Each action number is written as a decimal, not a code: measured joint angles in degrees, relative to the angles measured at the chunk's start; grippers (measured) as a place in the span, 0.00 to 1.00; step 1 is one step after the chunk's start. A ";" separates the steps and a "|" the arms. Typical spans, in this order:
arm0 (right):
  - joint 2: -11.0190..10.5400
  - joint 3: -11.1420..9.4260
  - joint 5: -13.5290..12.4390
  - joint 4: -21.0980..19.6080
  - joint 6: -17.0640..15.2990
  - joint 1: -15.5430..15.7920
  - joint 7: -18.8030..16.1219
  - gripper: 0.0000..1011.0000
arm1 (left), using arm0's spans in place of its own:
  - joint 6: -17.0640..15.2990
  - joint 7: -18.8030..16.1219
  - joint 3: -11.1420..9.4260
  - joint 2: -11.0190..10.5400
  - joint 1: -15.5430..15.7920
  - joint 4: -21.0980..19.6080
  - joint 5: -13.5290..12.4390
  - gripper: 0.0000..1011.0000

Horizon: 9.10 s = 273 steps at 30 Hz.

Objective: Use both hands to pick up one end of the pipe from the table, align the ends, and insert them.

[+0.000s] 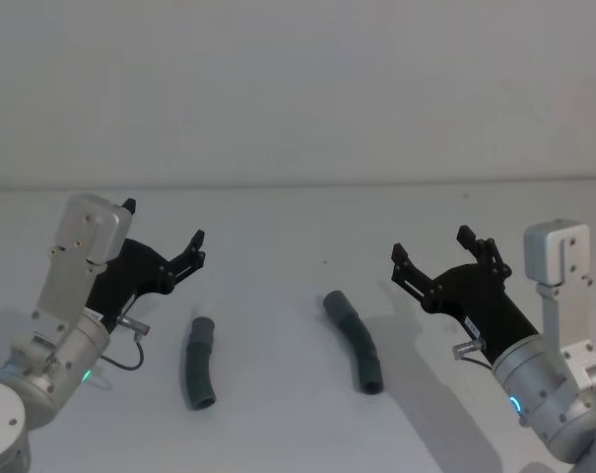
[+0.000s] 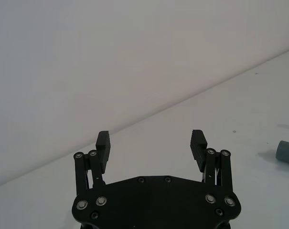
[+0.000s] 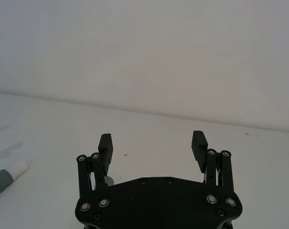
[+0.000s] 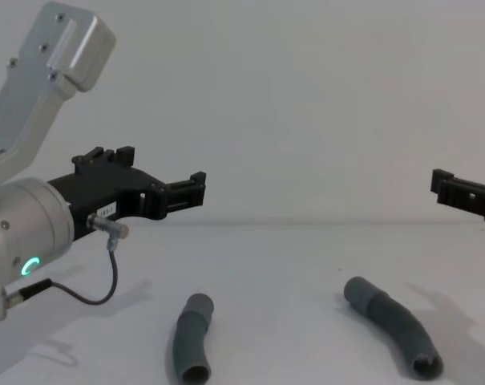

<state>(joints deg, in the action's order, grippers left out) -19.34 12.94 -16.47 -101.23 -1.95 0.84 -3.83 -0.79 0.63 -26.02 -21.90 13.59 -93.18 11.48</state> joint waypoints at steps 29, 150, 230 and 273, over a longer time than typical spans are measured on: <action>0.00 0.00 0.00 0.00 0.00 0.00 0.00 0.99 | 0.00 0.00 0.00 0.00 0.00 0.00 -0.01 0.99; 0.00 0.00 0.00 0.00 0.00 0.00 0.00 0.99 | -37.07 -10.58 1.04 15.48 -9.54 -9.52 -1.41 0.99; 0.00 0.00 0.00 0.00 0.00 0.00 0.00 0.99 | -17.61 18.20 5.92 -6.79 -5.66 -13.60 -0.90 0.32; 0.00 0.00 0.00 0.00 0.00 0.00 0.00 0.99 | -15.10 66.52 1.44 -24.65 14.20 -1.10 13.97 0.32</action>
<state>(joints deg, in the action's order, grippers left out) -19.33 12.94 -16.46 -101.23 -1.95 0.84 -3.83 -15.90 67.14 -24.58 -46.54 27.78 -94.28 25.46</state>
